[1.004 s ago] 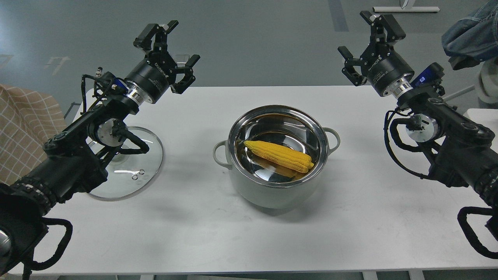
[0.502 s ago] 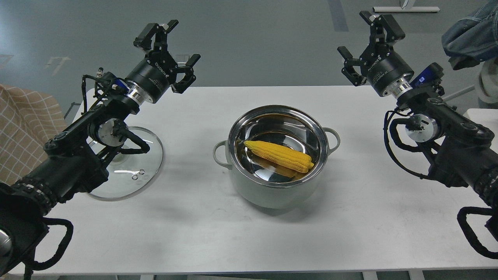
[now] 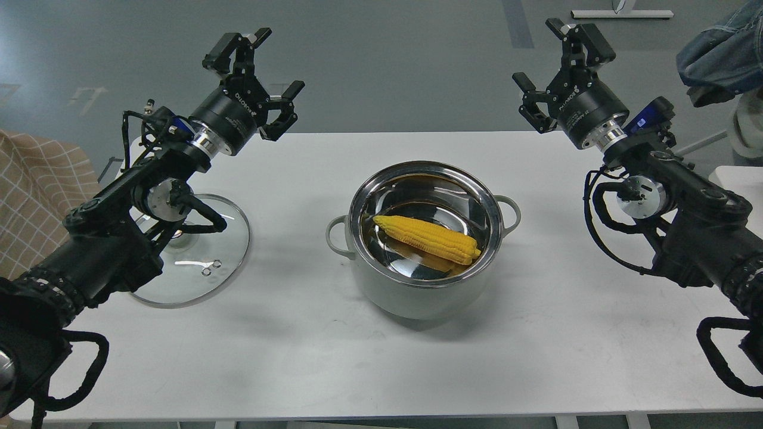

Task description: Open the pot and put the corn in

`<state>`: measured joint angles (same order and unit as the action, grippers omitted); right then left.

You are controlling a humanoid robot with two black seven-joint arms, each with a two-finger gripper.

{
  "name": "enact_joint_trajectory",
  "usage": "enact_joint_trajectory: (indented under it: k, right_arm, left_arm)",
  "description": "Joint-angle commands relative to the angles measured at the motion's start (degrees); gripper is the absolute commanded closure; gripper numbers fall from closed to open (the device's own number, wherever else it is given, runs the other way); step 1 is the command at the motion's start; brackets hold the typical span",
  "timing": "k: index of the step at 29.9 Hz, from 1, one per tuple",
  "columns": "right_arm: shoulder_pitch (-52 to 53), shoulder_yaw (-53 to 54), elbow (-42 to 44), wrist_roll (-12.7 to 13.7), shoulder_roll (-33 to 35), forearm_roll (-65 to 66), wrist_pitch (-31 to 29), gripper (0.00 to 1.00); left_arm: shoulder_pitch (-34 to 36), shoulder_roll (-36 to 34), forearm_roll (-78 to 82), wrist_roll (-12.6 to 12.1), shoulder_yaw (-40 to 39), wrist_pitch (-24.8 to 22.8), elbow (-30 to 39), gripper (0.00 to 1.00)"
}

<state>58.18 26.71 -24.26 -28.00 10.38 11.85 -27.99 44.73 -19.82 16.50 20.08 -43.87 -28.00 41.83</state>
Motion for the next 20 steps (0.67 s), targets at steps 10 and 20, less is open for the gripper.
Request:
enact_joint_trajectory:
  k: [10,20]
  right_arm:
    - [0.00,0.01,0.09,0.00,-0.36,0.02,-0.01,0.00]
    - [0.00,1.07,0.09,0.00,-0.54,0.10,-0.01,0.00]
  left_arm:
    - [-0.17,0.48,0.37,0.75,-0.25,0.00,0.18,0.02]
    - [-0.52,0.57,0.46,0.75,-0.42,0.00,0.27,0.02]
